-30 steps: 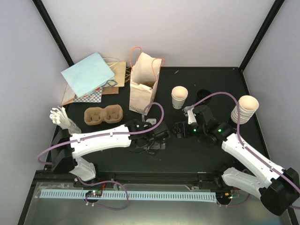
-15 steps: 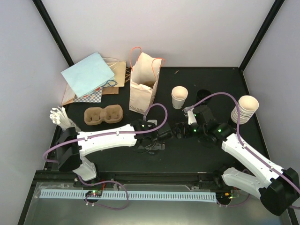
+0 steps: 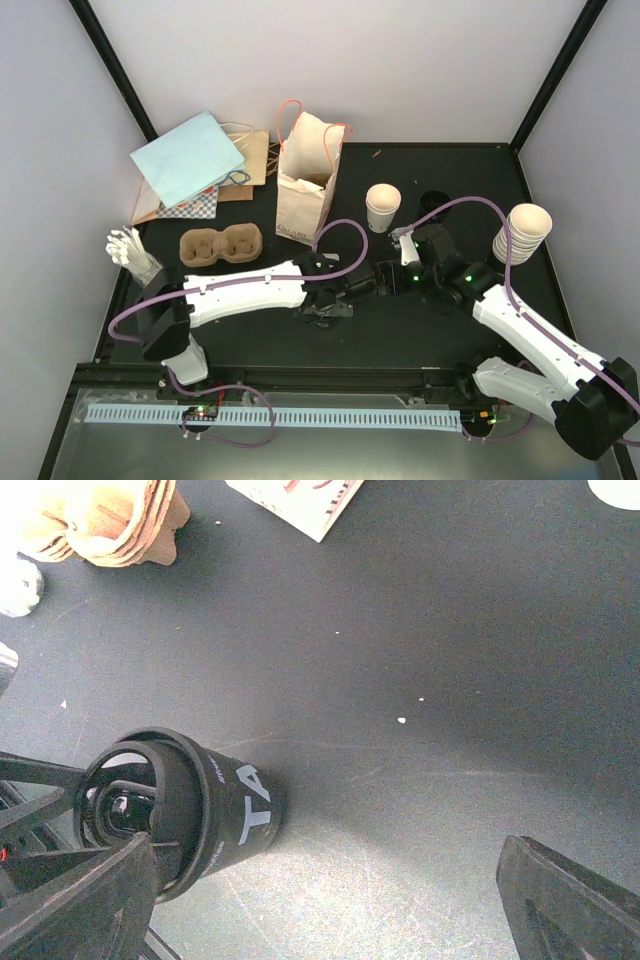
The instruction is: Pack the takeout coffee
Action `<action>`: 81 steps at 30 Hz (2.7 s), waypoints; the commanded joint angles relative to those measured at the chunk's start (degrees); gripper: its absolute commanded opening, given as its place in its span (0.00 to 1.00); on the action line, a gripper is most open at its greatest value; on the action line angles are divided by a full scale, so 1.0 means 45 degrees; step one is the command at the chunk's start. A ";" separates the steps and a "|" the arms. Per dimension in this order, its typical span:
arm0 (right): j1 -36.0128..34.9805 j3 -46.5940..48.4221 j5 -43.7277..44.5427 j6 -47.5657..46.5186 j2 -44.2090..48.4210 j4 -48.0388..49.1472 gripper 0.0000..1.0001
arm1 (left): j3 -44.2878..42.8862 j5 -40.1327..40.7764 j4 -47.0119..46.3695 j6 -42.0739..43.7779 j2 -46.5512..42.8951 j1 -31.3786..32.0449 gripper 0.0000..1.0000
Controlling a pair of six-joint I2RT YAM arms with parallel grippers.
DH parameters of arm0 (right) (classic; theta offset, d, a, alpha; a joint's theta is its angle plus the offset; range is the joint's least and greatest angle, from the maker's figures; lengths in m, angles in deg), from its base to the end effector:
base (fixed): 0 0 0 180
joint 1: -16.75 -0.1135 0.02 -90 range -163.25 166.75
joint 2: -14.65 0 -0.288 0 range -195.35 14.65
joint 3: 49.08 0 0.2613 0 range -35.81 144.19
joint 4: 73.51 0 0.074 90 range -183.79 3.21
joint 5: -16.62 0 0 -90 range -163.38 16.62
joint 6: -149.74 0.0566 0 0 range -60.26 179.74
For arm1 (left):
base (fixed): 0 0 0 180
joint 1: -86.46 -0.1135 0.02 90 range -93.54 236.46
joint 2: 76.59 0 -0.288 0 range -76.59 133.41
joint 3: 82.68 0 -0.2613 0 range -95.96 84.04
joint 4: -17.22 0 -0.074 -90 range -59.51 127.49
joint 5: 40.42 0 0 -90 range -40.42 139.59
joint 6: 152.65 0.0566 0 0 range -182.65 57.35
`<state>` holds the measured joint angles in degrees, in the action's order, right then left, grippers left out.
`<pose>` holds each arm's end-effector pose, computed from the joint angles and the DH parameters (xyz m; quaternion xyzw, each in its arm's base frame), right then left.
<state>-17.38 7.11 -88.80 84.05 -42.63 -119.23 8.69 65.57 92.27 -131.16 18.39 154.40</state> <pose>0.1683 0.1323 0.2571 -0.1281 0.9138 0.2869 0.2574 0.1361 -0.2943 0.2445 -0.0153 0.9874 -0.0175 0.1563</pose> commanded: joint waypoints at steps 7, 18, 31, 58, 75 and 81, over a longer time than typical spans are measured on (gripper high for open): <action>0.0104 -0.0122 -0.0467 -0.0205 -0.0080 0.0336 0.95 | -0.0807 0.0851 0.0944 0.0403 0.0555 -0.0123 0.71; 0.0094 -0.0065 -0.1254 -0.0258 -0.0532 0.0530 0.95 | -0.0331 0.0131 0.0405 0.1709 0.0575 -0.0388 0.67; 0.0055 0.0150 -0.5631 -0.0120 -0.3068 0.2657 0.92 | 0.1752 -0.1614 -0.1630 0.2832 -0.0556 -0.1068 0.69; -0.0052 0.2068 -0.7693 -0.0289 -0.7108 0.4145 0.82 | 0.3706 -0.4526 -0.4419 0.4139 -0.0080 -0.1505 0.69; 0.0280 0.0907 -0.6578 -0.0249 -0.5838 0.4346 0.79 | 0.2614 -0.3437 -0.3044 0.6702 -0.0052 -0.1124 0.74; 0.0377 0.0786 -0.5655 -0.0420 -0.4973 0.3729 0.79 | 0.2019 -0.3233 -0.2647 0.6739 -0.0159 -0.1114 0.82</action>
<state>-15.58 10.28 -116.18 82.74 -68.44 -103.54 17.00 57.09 77.72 -103.29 13.14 148.15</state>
